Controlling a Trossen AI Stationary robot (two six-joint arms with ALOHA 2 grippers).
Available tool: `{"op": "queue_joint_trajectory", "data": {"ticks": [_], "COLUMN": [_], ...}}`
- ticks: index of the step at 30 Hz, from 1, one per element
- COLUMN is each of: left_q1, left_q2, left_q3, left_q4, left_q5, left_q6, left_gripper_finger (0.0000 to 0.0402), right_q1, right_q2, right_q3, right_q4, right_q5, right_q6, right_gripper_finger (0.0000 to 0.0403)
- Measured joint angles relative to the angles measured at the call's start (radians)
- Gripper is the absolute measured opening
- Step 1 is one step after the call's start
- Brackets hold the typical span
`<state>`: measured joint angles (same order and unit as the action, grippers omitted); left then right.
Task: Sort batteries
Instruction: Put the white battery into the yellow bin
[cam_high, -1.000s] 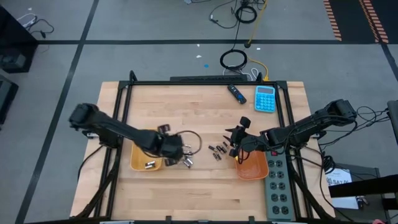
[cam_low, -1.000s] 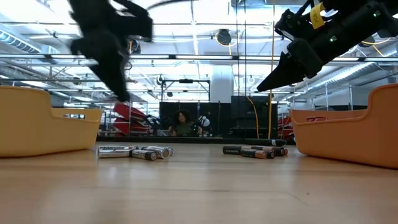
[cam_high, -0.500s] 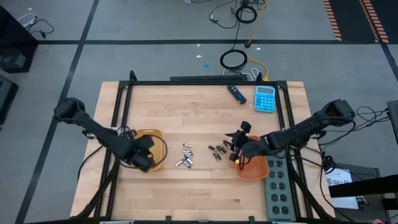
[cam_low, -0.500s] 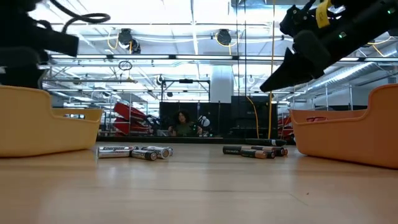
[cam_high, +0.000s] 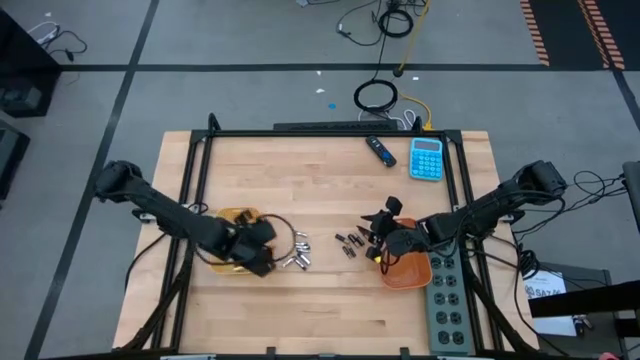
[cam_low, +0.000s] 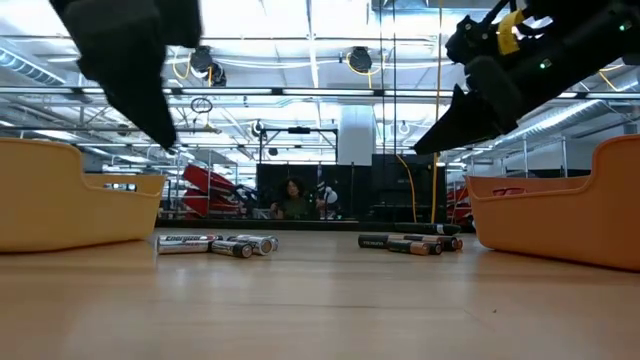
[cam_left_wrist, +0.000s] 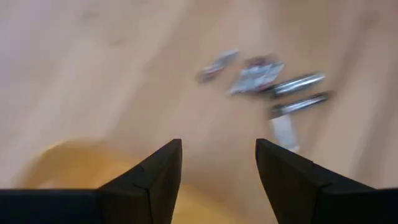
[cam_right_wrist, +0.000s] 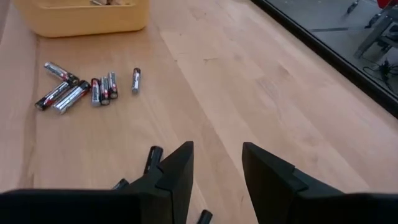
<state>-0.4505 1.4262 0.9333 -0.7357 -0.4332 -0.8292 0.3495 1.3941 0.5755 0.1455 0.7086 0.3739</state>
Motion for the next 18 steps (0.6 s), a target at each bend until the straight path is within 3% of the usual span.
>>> {"op": "queue_joint_trajectory", "data": {"ticks": [10, 18], "left_q1": [0.031, 0.033], "left_q2": [0.267, 0.339], "left_q3": [0.081, 0.141], "left_q4": [0.114, 0.129], "left_q5": [0.166, 0.176], "left_q6": [0.133, 0.16], "left_gripper_finger": [0.0214, 0.0214], "right_q1": [0.05, 0.058], "right_q2": [0.0, 0.0], "right_q3": [0.0, 0.0], "right_q4": [-0.018, -0.032], "right_q5": [0.021, 0.027], "right_q6": [0.044, 0.071], "right_gripper_finger": [0.013, 0.013]}}
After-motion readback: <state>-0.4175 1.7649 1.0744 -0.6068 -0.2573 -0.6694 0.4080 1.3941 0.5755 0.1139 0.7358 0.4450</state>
